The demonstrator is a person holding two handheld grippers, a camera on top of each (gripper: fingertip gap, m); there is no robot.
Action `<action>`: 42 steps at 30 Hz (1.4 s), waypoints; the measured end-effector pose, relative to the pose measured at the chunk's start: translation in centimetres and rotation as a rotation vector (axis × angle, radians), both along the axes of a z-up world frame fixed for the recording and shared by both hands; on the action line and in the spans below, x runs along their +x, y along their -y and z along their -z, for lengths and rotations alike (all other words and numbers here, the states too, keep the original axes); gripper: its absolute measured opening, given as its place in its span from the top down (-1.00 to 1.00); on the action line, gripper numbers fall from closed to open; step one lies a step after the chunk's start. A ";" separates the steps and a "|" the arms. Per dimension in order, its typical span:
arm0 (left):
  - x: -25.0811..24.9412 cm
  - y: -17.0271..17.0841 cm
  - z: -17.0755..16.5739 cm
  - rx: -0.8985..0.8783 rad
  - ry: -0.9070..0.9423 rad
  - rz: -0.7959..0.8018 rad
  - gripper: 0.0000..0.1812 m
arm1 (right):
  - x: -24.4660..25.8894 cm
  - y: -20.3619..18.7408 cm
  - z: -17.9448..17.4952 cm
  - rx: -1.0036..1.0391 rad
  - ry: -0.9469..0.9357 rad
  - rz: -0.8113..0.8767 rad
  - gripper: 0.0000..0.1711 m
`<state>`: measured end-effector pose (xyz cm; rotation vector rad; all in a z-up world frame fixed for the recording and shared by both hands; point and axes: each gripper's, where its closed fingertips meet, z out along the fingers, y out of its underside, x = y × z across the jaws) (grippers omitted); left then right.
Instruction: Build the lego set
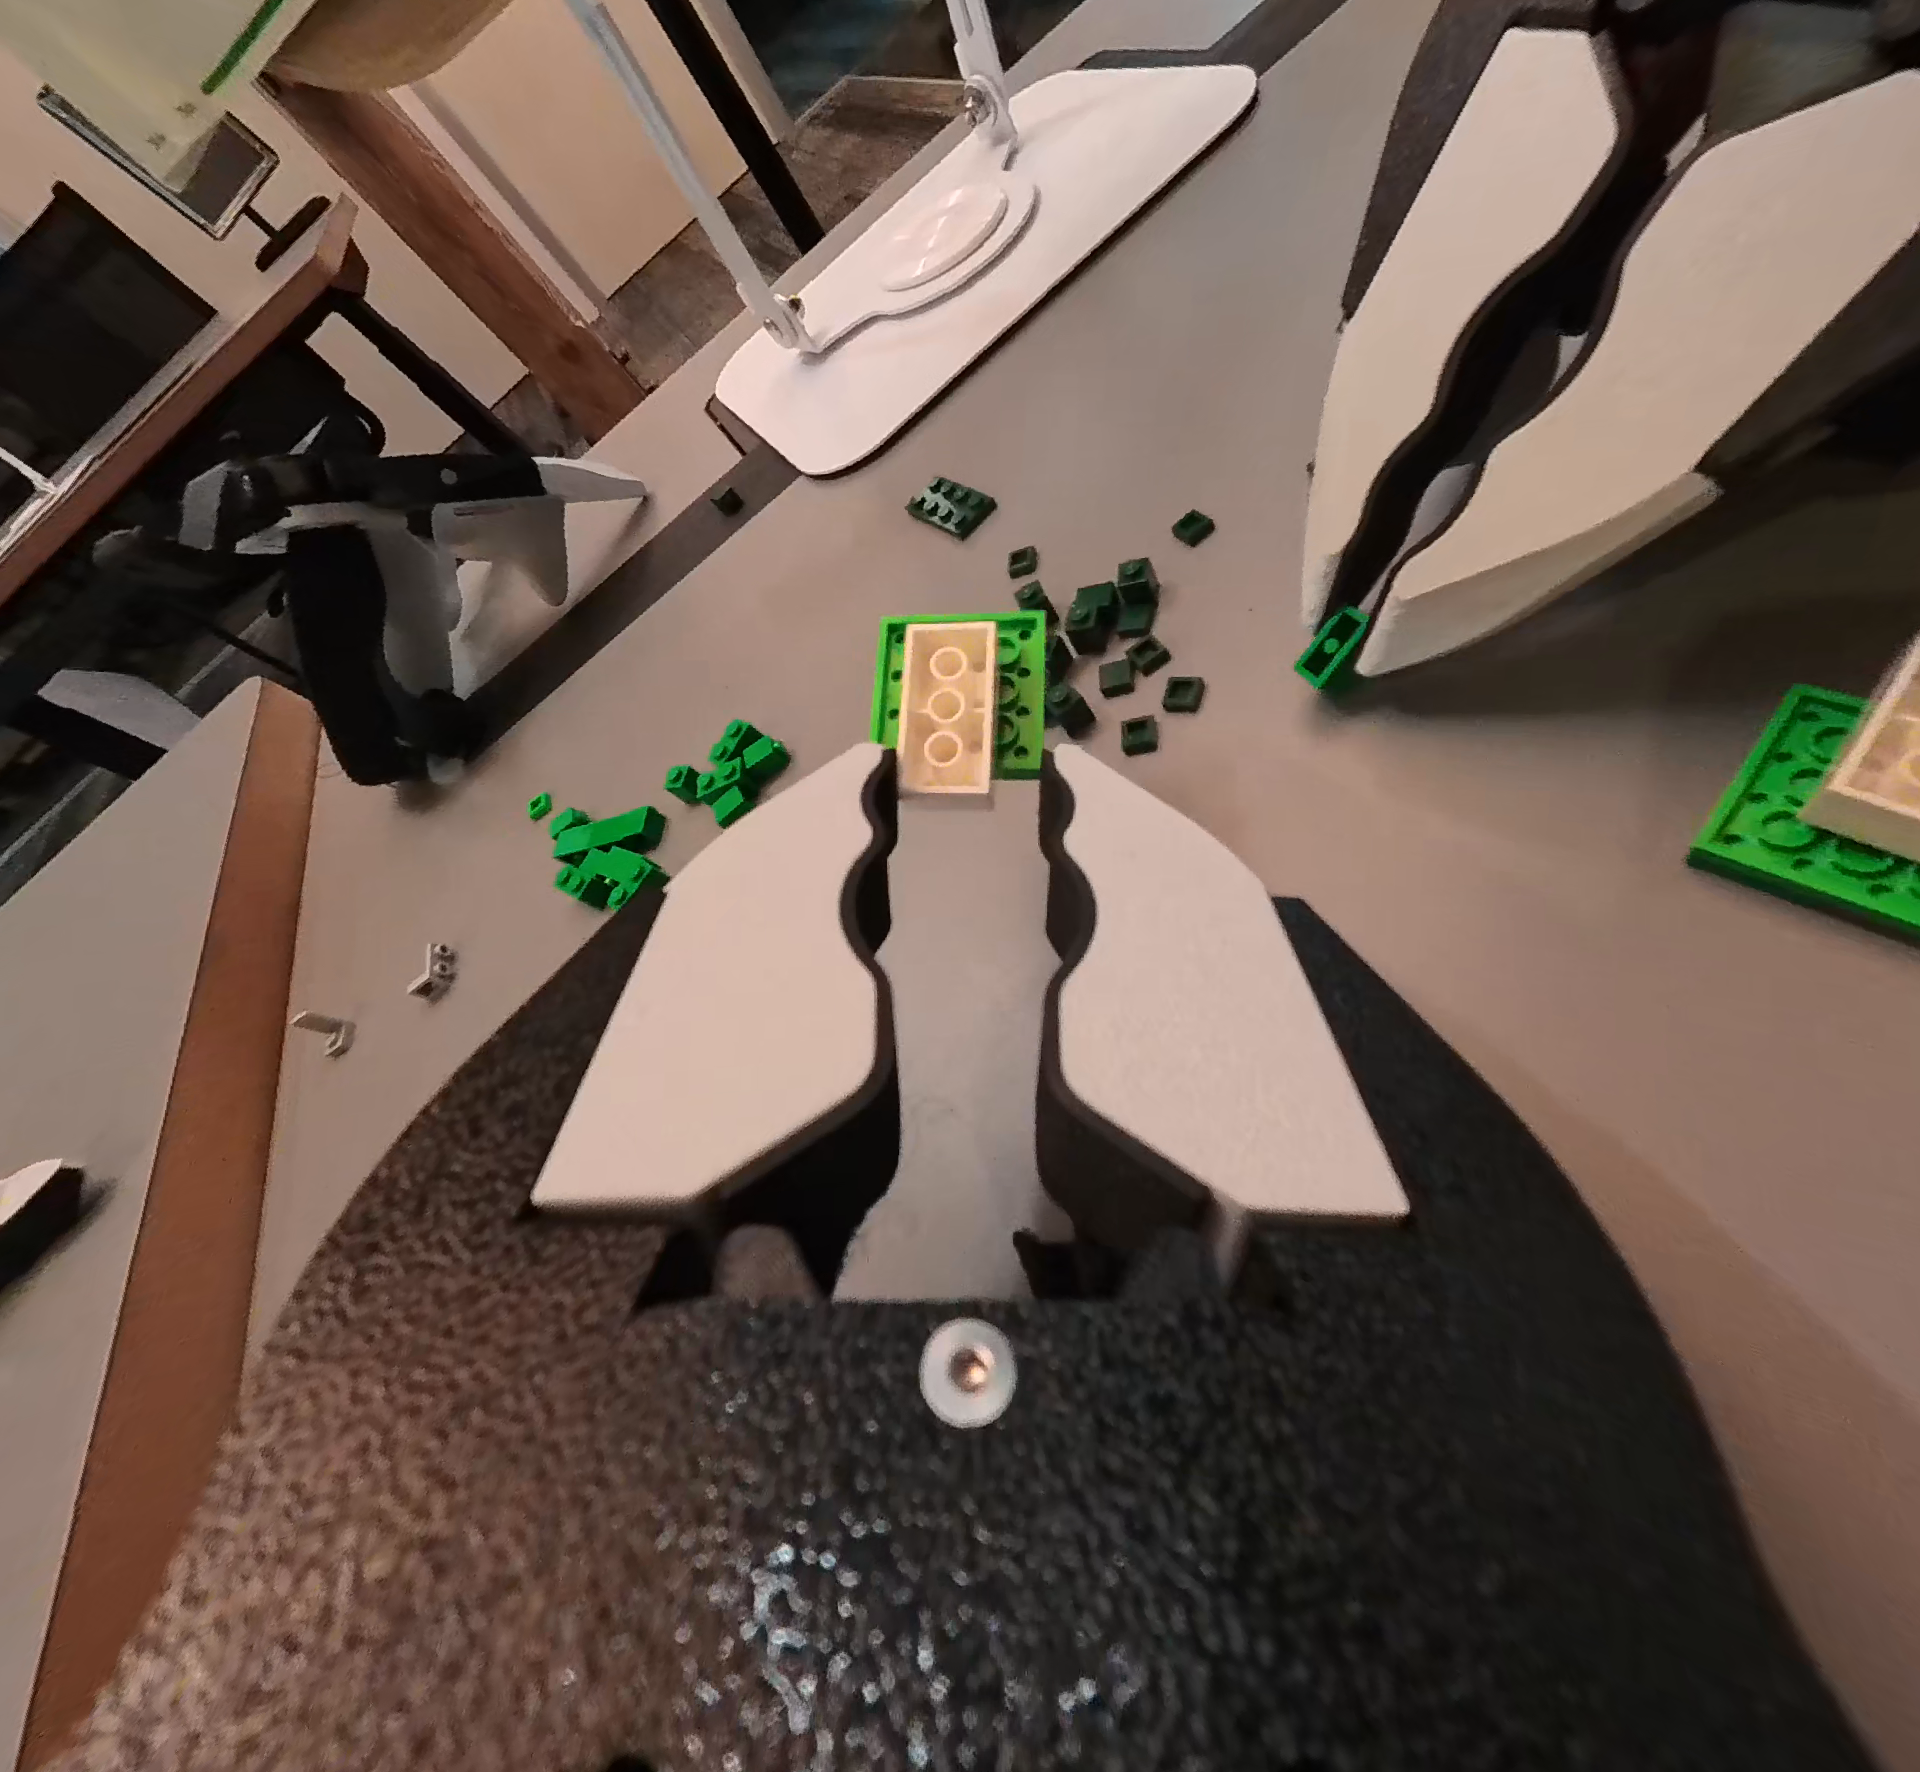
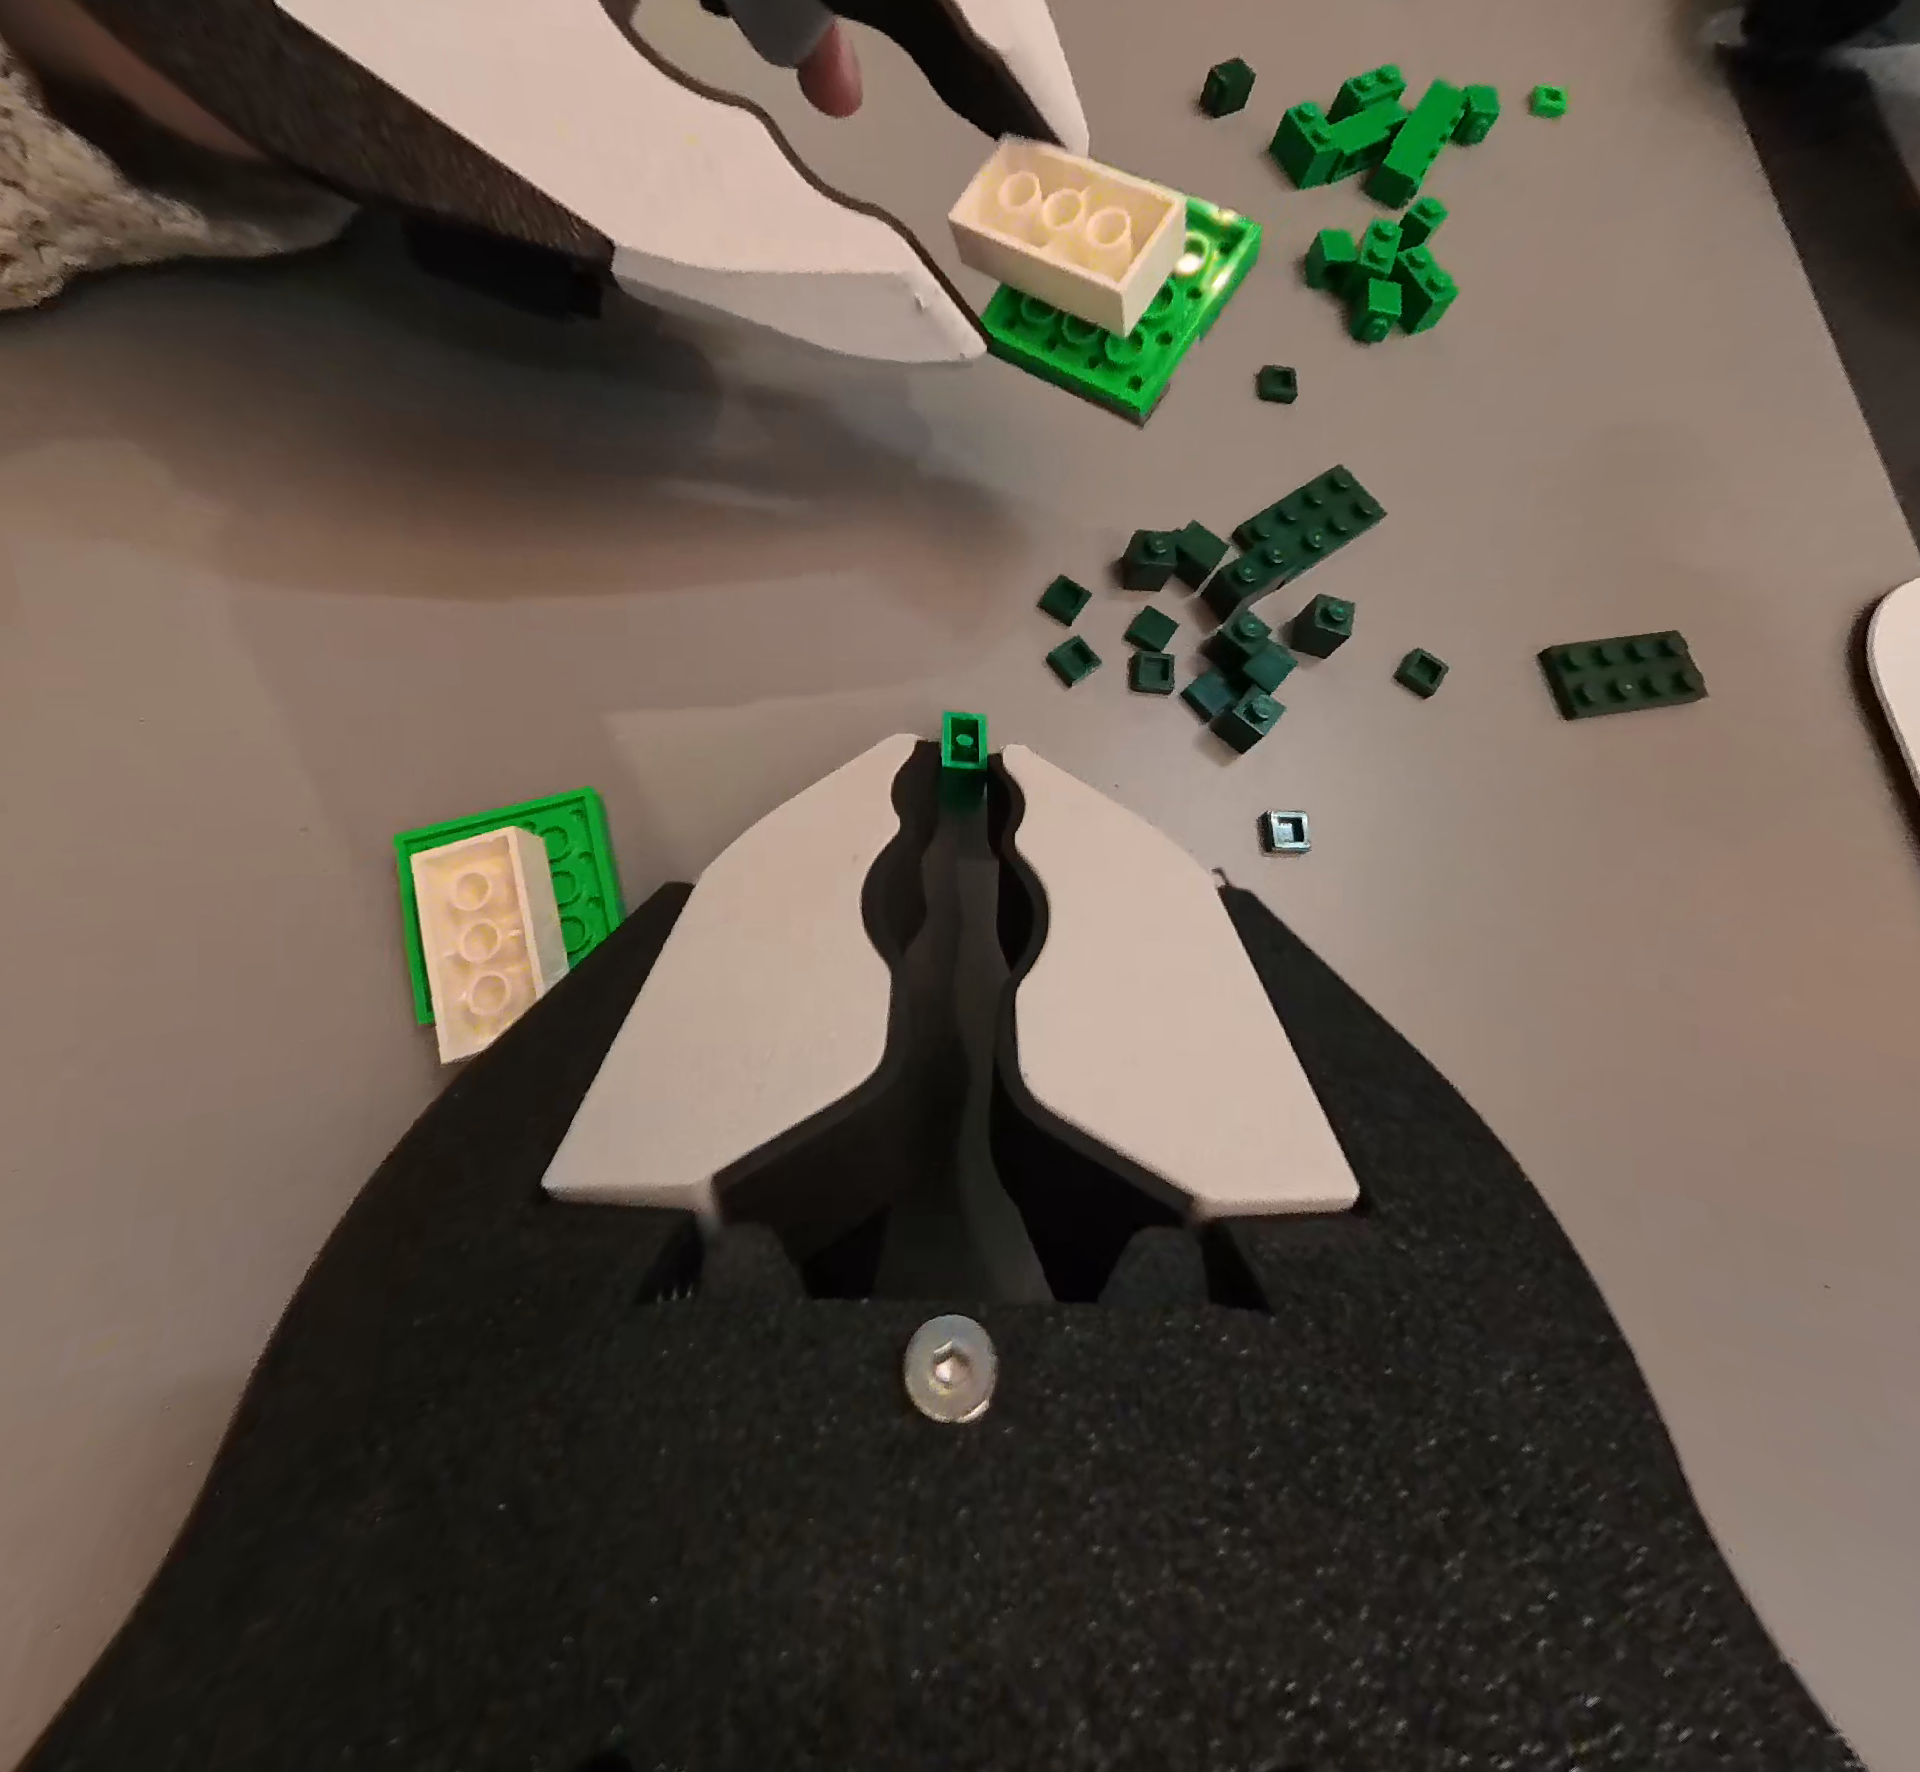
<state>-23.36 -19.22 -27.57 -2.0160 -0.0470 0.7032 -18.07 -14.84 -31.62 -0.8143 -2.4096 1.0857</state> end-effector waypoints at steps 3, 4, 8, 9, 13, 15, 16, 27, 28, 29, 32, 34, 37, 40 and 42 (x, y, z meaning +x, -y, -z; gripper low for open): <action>0.1 0.0 -0.1 0.000 -0.004 0.003 0.72 | 0.1 0.0 0.0 -0.008 0.012 -0.005 0.88; 0.1 0.0 -0.1 -0.003 -0.007 0.004 0.72 | 0.1 0.0 0.0 -0.011 0.015 -0.005 0.86; 0.2 -0.1 0.1 -0.018 -0.013 0.008 0.72 | 0.3 -0.2 0.1 -0.028 0.043 -0.011 0.80; 0.2 -0.1 0.2 -0.021 -0.016 0.007 0.72 | 0.4 -0.2 0.1 -0.032 0.048 -0.019 0.79; 0.2 -0.1 0.1 -0.024 -0.018 0.007 0.72 | 0.9 -0.5 0.1 -0.050 0.077 -0.043 0.79; 0.2 -0.1 0.2 -0.026 -0.016 0.010 0.72 | 1.2 -0.6 0.1 -0.065 0.089 -0.062 0.79; 0.3 -0.1 0.2 -0.028 -0.015 0.013 0.72 | 1.4 -0.5 0.0 -0.069 0.092 -0.072 0.80; 5.1 -0.2 1.3 -0.148 -0.098 0.434 0.72 | 1.7 -0.7 -1.3 -0.111 -0.003 -0.130 0.74; 5.8 -0.2 1.1 -0.130 -0.083 0.483 0.72 | 1.6 -0.7 -1.1 -0.093 0.001 -0.124 0.72; 6.2 -0.1 0.9 -0.113 -0.065 0.510 0.72 | 1.5 -0.7 -0.7 -0.065 0.007 -0.116 0.71; 7.1 0.0 0.5 -0.094 -0.029 0.562 0.72 | 1.2 -0.6 -0.1 -0.009 -0.003 -0.105 0.68; 7.5 0.1 0.7 -0.105 -0.010 0.587 0.72 | 1.1 -0.5 -0.1 -0.007 -0.003 -0.104 0.69; 8.3 0.0 1.2 -0.122 0.018 0.626 0.72 | 1.1 -0.4 -0.1 -0.009 0.002 -0.103 0.71; 8.8 -0.1 1.4 -0.132 0.042 0.652 0.72 | 1.2 -0.3 0.0 -0.015 0.021 -0.106 0.74; 9.0 -0.1 1.5 -0.133 0.056 0.663 0.72 | 1.2 -0.2 0.0 -0.018 0.029 -0.108 0.76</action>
